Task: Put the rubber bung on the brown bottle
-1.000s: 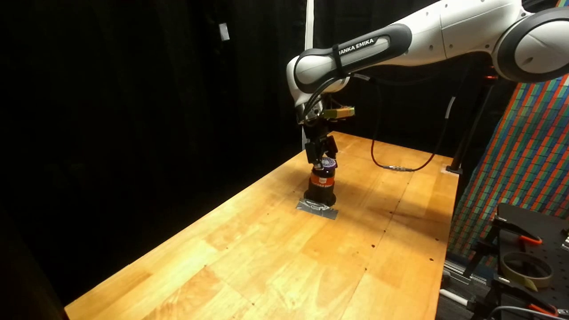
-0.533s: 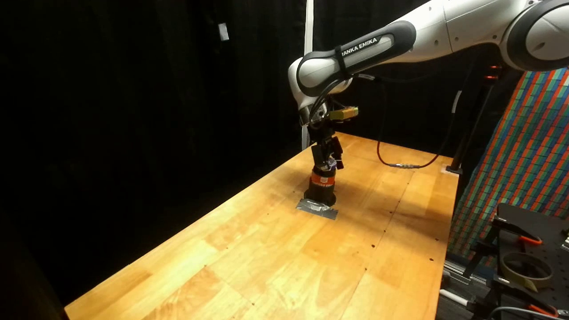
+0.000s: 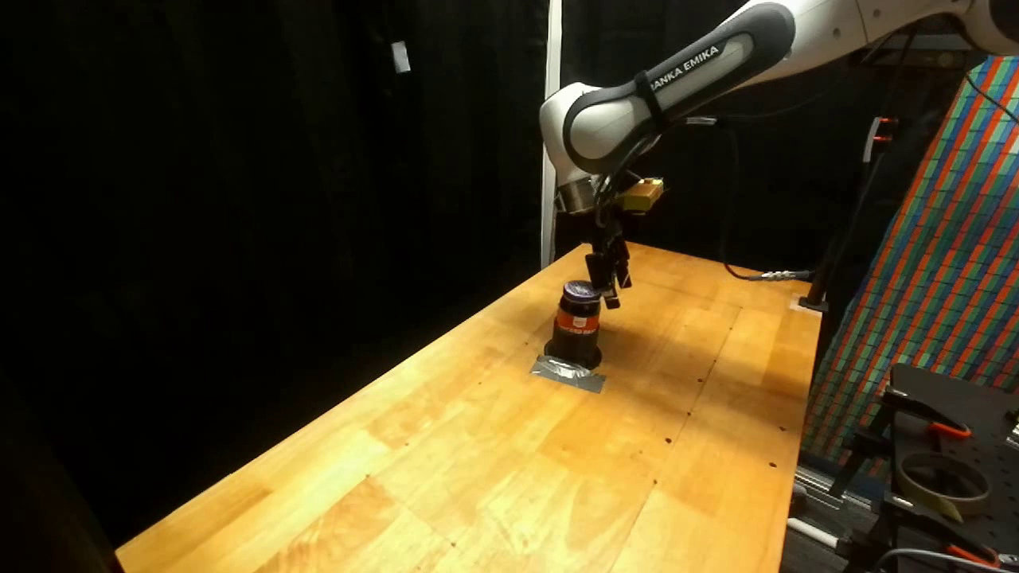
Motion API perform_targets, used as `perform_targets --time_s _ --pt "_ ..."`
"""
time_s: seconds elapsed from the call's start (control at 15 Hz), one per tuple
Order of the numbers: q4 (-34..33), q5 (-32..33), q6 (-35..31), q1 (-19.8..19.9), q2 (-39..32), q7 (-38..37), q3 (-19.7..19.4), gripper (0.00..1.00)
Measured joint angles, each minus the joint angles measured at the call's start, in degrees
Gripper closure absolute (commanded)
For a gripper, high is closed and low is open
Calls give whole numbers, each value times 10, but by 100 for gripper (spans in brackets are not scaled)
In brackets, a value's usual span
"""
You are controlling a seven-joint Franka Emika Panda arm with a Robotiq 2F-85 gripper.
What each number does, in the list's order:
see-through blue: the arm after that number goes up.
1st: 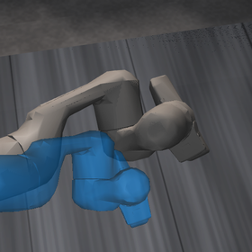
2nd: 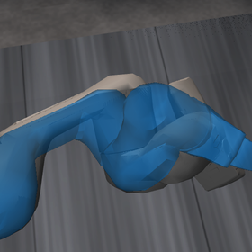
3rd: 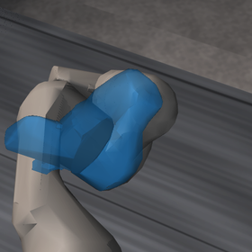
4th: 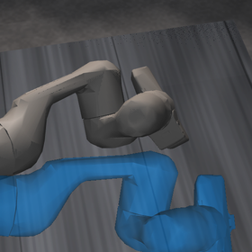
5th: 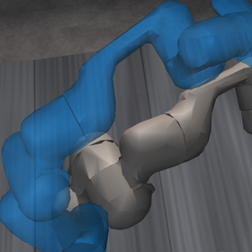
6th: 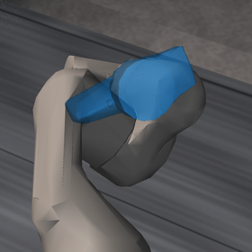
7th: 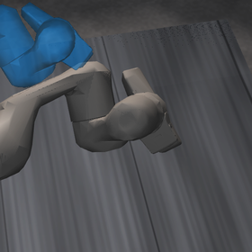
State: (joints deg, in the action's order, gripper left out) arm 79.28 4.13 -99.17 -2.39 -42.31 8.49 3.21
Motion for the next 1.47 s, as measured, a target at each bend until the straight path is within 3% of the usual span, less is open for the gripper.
perform_targets --time_s 0.13,0.2,0.27,0.87,1.07,1.27,1.47 --pt "53 22 -56 0 29 13 -3 0" --pt "80 32 -88 0 42 17 -4 10" --pt "107 43 -126 0 55 20 -4 28" --pt "376 65 -527 25 158 75 -1 95" --pt "475 65 -672 49 191 109 3 100" --pt "575 67 -822 78 217 133 13 95" --pt "656 84 -973 134 221 147 59 95"
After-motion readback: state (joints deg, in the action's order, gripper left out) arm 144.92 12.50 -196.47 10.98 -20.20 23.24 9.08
